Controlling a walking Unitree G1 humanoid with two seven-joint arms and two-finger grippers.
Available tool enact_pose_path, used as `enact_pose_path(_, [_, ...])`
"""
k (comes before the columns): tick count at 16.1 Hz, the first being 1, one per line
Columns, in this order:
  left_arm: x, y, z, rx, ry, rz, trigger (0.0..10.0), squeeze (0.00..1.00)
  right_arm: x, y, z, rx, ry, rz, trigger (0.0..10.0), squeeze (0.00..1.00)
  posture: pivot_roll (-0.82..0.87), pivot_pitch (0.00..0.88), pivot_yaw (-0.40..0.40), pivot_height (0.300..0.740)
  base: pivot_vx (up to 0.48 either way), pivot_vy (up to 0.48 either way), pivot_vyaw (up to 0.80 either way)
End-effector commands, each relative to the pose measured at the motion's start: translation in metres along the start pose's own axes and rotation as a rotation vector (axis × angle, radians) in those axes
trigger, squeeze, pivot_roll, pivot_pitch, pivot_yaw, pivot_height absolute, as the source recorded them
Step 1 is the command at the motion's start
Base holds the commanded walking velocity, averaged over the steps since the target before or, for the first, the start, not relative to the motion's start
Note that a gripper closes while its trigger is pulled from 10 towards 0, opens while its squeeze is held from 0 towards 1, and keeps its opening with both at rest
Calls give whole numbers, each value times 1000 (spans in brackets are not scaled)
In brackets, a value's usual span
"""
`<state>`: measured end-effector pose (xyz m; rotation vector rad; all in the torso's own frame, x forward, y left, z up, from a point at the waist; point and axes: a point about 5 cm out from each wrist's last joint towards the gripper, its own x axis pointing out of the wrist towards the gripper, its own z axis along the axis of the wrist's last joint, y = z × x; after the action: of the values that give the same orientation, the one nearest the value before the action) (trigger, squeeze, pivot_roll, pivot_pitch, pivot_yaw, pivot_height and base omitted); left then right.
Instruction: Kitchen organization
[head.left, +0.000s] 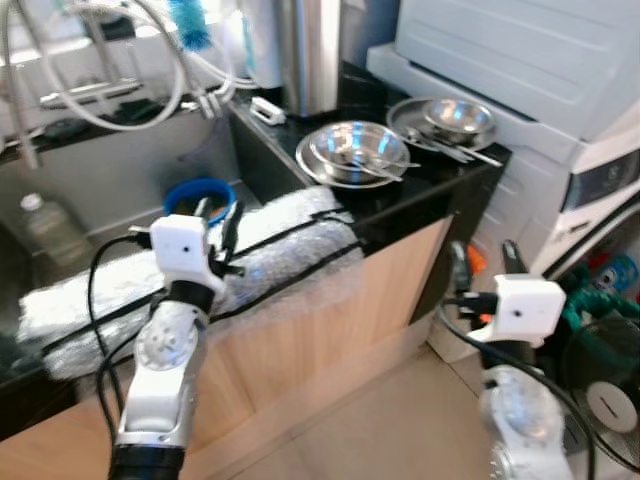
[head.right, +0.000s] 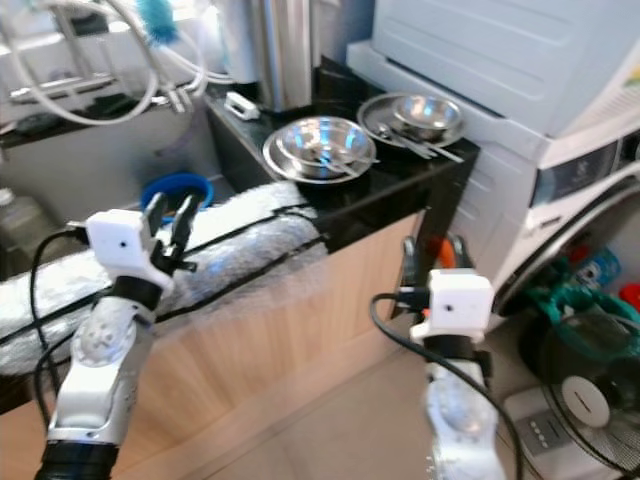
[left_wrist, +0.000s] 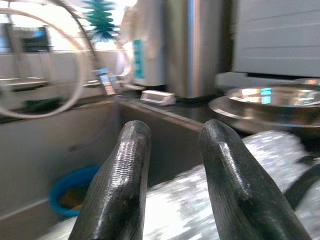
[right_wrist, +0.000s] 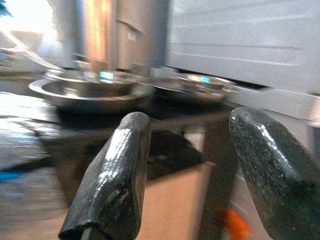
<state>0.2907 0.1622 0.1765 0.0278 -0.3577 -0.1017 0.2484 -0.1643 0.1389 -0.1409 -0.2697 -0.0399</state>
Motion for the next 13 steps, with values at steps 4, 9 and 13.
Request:
enact_pose_path(4, [2,0,6,-1,-20,9,10000,0,1,1,4,11,-22,12,10000,0,-110,0,60,740,0,0,0])
enact_pose_path(9, [-10,10,-1,14,16,72,10000,0,2,3,6,3,-30,42,10000,0,-112,11,54,740,0,0,0])
enact_pose_path(13, [-20,28,-2,60,35,131,10000,0,0,3,4,0,-23,57,10000,0,-103,16,49,740,0,0,0])
